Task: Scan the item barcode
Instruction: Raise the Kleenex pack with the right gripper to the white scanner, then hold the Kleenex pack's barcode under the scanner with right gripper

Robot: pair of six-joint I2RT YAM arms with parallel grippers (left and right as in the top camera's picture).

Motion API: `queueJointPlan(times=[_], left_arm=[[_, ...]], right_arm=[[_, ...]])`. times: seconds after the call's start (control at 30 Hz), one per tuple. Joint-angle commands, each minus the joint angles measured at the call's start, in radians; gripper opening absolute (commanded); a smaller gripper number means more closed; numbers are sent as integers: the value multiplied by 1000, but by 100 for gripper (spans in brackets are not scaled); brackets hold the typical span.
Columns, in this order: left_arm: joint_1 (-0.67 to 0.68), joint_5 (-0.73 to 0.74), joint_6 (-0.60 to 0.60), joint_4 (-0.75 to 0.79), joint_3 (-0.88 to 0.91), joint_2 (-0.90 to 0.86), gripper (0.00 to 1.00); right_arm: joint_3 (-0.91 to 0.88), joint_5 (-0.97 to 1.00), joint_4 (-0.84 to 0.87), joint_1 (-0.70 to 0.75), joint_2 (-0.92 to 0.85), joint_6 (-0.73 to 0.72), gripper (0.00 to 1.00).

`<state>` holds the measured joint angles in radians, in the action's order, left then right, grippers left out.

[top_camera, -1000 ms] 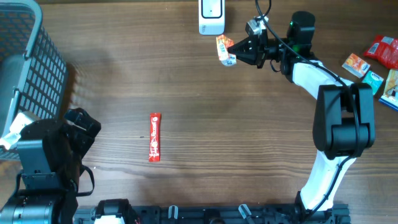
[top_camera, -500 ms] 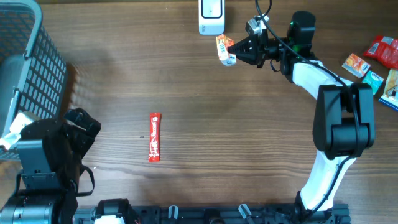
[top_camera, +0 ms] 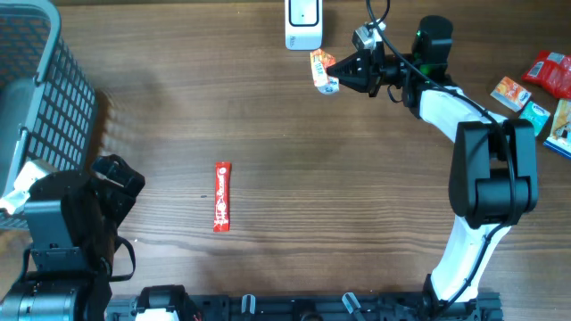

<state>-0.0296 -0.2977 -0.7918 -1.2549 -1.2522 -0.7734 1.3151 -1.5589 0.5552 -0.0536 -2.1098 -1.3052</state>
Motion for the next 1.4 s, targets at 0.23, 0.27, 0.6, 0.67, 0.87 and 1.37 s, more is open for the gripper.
queueJointPlan(times=[0.23,0.27,0.6,0.67,0.87,1.37], left_arm=[[-8,1,-9,1,-4,0,100],[-8,1,-9,1,-4,0,100],[-8,1,-9,1,-4,0,100],[-8,1,-9,1,-4,0,100],[-8,1,-9,1,-4,0,100],[-8,1,-9,1,-4,0,100]], right_arm=[[6,188,9,-2,-7,75,4],[5,229,6,-2,-7,80,5],[57,473,-260,-3,-5,289,5],[91,522,-405,-7,6,381,5],[317,985,-1040,-32,42,721,5],[627,1855,-1173,-270,15,1052,5]])
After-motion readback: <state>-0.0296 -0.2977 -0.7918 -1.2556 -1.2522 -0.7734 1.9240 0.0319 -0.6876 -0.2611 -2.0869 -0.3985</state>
